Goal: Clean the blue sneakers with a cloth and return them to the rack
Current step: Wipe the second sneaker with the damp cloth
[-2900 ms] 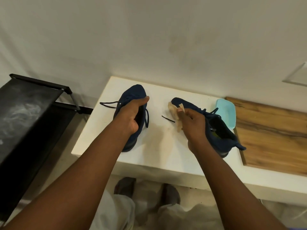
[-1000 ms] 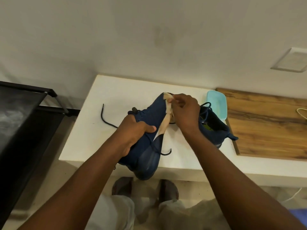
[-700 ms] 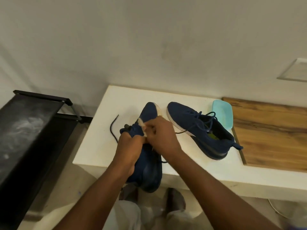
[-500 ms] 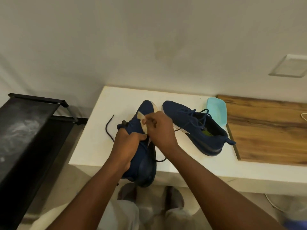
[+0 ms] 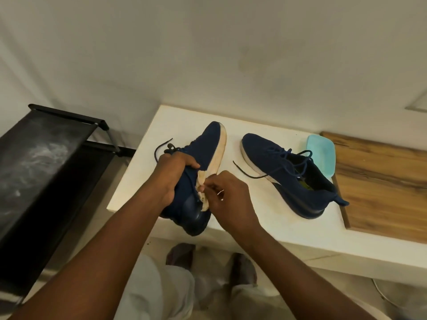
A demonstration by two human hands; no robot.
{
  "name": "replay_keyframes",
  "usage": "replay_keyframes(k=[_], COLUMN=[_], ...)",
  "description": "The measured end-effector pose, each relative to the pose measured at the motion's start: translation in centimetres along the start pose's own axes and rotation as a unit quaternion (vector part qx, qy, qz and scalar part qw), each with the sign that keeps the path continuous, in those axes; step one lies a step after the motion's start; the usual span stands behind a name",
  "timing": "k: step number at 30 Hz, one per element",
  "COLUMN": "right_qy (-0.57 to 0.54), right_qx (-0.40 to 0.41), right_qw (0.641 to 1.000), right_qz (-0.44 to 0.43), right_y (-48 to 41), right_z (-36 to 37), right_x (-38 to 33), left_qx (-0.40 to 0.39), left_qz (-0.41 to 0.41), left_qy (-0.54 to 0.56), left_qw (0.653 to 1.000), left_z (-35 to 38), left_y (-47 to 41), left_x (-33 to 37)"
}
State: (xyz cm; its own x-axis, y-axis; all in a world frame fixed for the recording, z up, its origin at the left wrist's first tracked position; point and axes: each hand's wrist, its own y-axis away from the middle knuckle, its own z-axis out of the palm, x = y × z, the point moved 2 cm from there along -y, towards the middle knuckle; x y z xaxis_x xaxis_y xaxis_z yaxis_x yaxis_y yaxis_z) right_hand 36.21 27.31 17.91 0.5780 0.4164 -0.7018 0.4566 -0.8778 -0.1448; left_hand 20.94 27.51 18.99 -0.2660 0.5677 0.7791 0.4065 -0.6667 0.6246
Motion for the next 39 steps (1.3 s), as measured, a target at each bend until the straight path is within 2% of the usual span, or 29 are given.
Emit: replay_keyframes(k=[2,4,6,9,14,19,22,25,27,31,33,36,39], right_qy=[0.035,0.052,0.049,0.046,0.061,0.035,0.057,0.041,0.060,0.107,0.107,0.078,0.099], right_qx=[0.039,0.106,0.132,0.112,0.010,-0.067,-0.011,0.034,0.021,-0.055,-0.066,-0.046,0.007], right_qw=[0.998,0.993,0.990,0.992,0.998,0.997,0.998,0.999,0.998,0.990,0.988,0.990,0.993], right_qz=[-0.020,-0.003,0.018,0.027,0.028,-0.021,-0.040,0.003,0.005,-0.068,-0.092,-0.111,-0.063], right_y=[-1.8,-4.4,-6.6,-6.8,-3.0,-2.3,-4.8,-7.3,-7.2,-3.7,-1.7,-1.4,-4.6], right_z=[-0.3,-1.6,-1.8,-1.5,0.1,0.5,1.2,1.4,1.5,1.7,1.7,1.3,1.0], right_x=[1.1,2.6,3.0,2.9,0.3,-0.8,-1.0,-0.6,-0.7,-2.6,-2.7,-2.0,-1.0], left_qx=[-0.017,-0.037,-0.036,-0.044,-0.026,0.000,-0.019,-0.035,-0.028,0.011,0.017,0.014,-0.003], left_qz=[0.005,0.010,0.015,0.009,-0.005,0.019,0.017,0.021,0.027,0.020,0.022,0.036,0.049], left_qy=[-0.001,0.002,0.015,0.034,0.060,0.118,0.115,0.058,0.051,0.106,0.105,0.105,0.092], left_qw=[1.000,0.999,0.999,0.998,0.998,0.993,0.993,0.997,0.998,0.994,0.994,0.994,0.995], left_z=[0.1,0.7,0.5,0.6,-0.8,-2.2,-3.0,-3.1,-3.2,-3.8,-3.8,-3.4,-2.6], left_y=[-0.1,-0.1,0.0,0.3,-0.3,-1.2,-1.9,-1.9,-2.2,-3.9,-4.2,-4.0,-4.3], left_x=[0.1,0.1,0.0,0.3,0.5,1.3,1.4,1.1,0.7,0.1,0.2,0.7,0.8])
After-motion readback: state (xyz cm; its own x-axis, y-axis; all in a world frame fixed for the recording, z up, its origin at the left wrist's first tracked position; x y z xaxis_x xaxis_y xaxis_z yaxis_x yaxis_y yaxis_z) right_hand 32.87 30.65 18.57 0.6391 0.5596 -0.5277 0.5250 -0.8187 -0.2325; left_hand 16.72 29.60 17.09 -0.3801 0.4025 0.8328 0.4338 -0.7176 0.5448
